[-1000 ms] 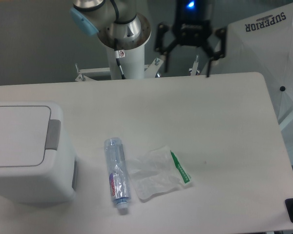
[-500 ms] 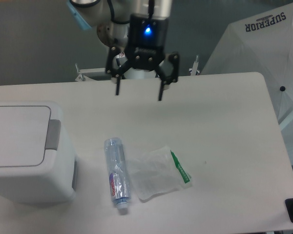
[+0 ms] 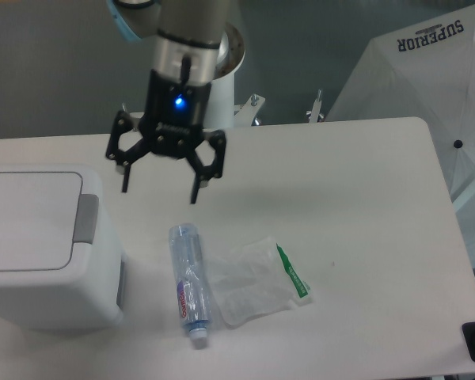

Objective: Open the trash can
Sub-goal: 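Move the open gripper across the table toward the white trash can lid, then position the gripper fingers at the edge of the trash can lid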

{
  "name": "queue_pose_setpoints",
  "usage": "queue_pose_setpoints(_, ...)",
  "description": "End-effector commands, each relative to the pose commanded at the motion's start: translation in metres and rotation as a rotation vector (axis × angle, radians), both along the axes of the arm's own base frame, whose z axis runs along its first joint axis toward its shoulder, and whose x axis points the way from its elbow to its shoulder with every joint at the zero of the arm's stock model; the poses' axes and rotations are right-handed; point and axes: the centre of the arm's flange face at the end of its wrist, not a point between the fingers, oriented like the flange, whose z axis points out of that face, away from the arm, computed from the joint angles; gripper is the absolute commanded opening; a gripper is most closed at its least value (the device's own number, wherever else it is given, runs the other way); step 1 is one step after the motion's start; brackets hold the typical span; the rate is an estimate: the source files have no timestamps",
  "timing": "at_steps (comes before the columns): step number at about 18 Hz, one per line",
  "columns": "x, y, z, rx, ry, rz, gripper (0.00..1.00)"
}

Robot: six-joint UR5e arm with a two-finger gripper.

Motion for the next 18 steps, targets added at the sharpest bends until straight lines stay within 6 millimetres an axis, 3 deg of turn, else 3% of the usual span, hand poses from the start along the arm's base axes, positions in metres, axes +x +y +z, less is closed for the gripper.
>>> queue_pose_setpoints(18,0.012,0.014,-0.021,-0.019,-0.03,-0.017,1.0)
